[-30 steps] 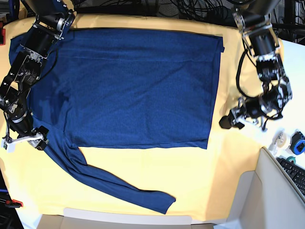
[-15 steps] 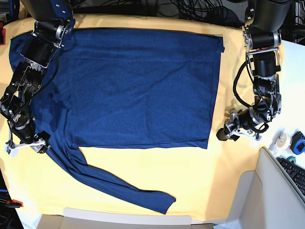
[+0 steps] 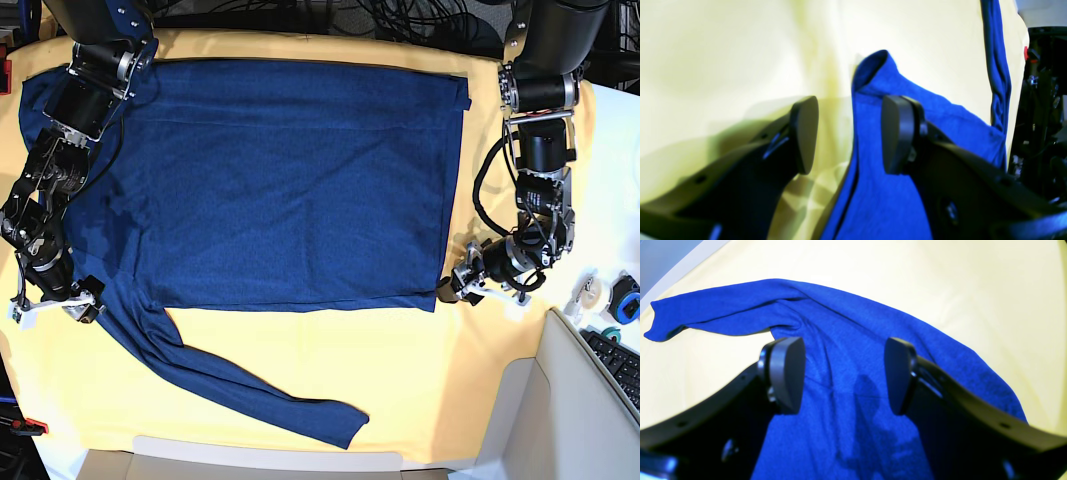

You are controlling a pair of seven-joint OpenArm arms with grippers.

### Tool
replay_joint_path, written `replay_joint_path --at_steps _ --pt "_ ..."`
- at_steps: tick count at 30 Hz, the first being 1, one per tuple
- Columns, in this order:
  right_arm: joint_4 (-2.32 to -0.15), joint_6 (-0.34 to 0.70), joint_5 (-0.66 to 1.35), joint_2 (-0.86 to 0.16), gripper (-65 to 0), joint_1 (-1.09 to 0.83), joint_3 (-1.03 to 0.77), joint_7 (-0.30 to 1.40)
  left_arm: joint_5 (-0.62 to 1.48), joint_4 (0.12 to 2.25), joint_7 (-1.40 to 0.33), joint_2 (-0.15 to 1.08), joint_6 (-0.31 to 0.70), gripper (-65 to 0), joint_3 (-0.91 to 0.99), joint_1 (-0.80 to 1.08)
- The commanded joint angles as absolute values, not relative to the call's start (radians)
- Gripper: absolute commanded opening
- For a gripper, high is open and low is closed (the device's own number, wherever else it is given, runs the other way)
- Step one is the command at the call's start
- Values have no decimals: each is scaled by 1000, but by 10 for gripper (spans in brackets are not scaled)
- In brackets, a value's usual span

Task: Fold the T-shirt properly
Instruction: 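Grasp the shirt's side edges near the hem with both grippers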

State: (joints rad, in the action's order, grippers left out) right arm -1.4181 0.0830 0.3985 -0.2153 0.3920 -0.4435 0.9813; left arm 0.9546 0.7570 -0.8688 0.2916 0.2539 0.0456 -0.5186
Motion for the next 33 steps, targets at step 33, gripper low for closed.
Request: replay_joint_path --at_steps 33 --pt "-1432 90 409 -208 -279 406 -441 954 960 763 -740 240 259 -353 -108 -549"
